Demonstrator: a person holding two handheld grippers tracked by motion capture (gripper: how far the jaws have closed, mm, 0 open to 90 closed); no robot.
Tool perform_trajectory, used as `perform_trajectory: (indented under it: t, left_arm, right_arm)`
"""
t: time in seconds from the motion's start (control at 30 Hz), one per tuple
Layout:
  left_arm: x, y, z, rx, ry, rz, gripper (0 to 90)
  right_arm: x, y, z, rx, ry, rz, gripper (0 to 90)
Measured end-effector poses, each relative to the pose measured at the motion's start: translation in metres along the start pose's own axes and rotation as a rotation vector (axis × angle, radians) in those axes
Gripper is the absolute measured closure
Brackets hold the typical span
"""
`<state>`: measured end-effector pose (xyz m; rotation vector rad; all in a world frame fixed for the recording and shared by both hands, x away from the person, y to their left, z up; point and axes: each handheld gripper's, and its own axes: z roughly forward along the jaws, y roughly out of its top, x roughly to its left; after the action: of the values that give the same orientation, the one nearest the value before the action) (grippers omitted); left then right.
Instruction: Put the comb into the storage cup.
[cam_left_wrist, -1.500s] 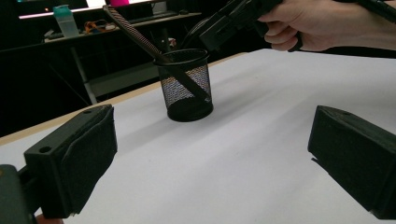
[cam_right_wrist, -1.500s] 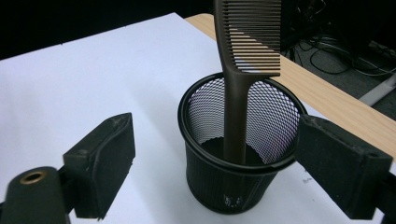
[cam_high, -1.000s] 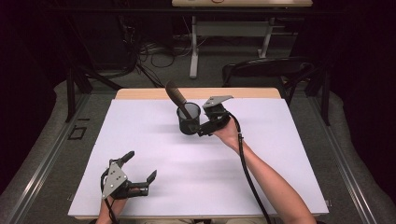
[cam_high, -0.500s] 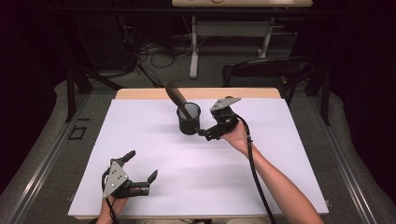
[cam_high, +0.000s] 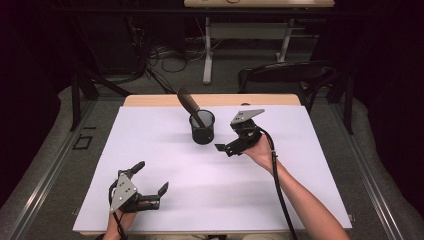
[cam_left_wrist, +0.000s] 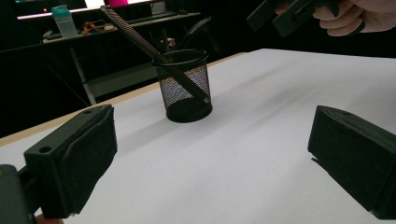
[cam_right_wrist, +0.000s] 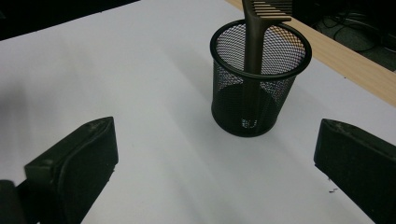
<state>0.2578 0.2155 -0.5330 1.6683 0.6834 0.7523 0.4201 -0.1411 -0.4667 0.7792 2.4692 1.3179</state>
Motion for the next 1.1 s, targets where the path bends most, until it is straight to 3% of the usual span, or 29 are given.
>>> perform_trajectory:
  t: [0.7,1.1]
  left_arm:
    - [0.000,0.000,0.000,0.001,-0.001,-0.002,1.1]
    - [0.000,0.000,0.000,0.002,0.000,-0.003,1.1]
  right_arm:
    - [0.004,-0.024,-0.023,0.043,0.003,0.009,0.0]
    - [0.014,-0.035,-0.041,0.037,-0.004,0.004,0.0]
